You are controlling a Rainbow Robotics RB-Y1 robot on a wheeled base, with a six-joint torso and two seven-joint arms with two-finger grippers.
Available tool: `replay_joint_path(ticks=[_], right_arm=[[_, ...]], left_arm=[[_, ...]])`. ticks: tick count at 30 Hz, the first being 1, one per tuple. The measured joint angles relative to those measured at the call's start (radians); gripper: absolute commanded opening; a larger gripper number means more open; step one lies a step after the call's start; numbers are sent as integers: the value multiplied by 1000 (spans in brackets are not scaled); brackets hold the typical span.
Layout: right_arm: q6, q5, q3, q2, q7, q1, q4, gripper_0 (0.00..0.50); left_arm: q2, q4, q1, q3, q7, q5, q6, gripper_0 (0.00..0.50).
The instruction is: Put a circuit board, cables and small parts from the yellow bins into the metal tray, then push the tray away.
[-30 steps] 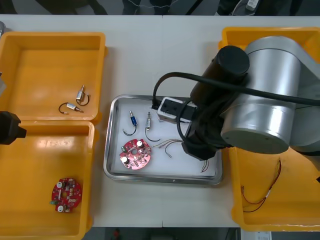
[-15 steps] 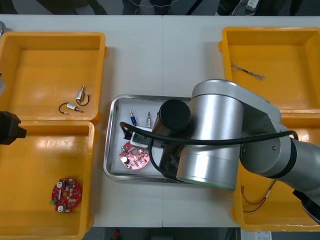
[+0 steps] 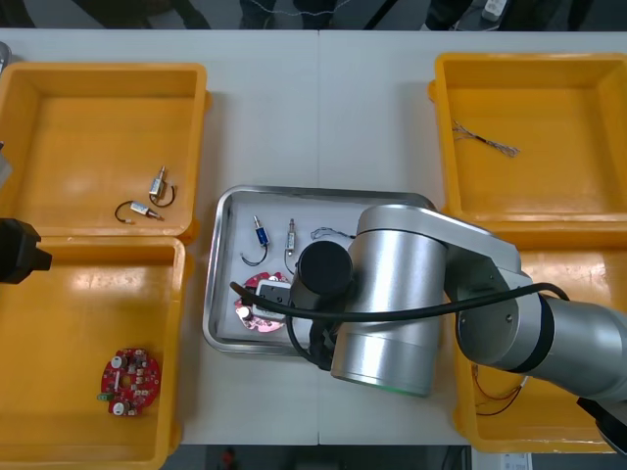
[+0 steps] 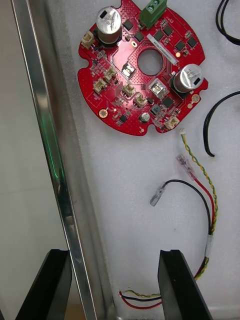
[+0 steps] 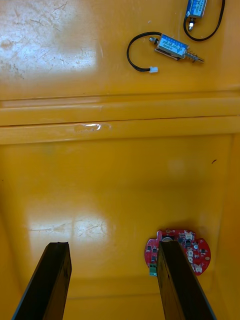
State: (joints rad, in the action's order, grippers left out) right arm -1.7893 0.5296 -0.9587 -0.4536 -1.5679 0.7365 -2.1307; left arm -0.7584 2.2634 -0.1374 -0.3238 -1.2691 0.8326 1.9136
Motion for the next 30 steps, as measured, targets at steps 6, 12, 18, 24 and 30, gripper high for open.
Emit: replay_joint_path(ticks=[6,12,18,24,30], right_arm=[[21,-1,-35,11,-11,-3,51,500],[27,-38,-75,31,-35,-11,82,500],[34,-65,-118,41,-35,-25,101,500],[62,-118,-162,41,-35,-41,103,500],[93,-127,-170,41,-35,-46,123,500]], left_arm=[[0,0,0,0,0,0,0,500],[0,0,0,0,0,0,0,500],[0,0,0,0,0,0,0,500],[0,0,0,0,0,0,0,500],[0,0,0,0,0,0,0,500]])
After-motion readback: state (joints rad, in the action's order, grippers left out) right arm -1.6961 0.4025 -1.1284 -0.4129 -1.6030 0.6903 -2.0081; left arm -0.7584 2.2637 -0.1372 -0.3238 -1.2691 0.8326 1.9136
